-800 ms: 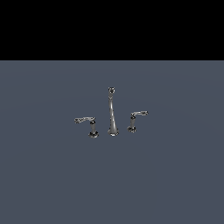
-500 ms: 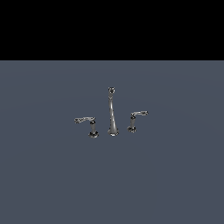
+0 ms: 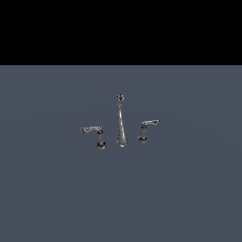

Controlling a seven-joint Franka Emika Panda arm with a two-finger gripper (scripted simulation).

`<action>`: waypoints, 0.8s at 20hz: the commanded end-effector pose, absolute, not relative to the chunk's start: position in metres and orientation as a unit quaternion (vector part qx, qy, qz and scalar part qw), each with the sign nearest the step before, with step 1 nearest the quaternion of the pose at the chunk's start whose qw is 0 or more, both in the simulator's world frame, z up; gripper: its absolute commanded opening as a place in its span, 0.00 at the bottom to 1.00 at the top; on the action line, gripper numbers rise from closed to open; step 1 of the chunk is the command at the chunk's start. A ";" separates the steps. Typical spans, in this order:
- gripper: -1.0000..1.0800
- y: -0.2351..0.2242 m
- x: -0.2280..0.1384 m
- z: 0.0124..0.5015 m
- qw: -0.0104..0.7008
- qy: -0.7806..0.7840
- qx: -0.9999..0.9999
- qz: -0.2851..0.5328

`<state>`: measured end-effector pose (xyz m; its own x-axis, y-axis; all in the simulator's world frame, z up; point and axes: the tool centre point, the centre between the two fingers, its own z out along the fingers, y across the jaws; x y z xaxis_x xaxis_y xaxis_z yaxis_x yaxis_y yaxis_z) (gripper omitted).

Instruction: Turn on the faucet by rotating a designated handle.

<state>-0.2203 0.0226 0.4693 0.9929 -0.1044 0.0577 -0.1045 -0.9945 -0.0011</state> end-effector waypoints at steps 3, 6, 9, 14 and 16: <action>0.00 0.025 -0.197 0.442 0.000 -0.096 0.995 0.027; 0.00 0.026 -0.179 0.421 0.000 -0.131 0.991 0.025; 0.00 0.025 -0.159 0.398 0.000 -0.168 0.985 0.024; 0.00 0.021 -0.127 0.360 -0.001 -0.228 0.973 0.021; 0.00 0.019 -0.114 0.346 -0.001 -0.250 0.968 0.020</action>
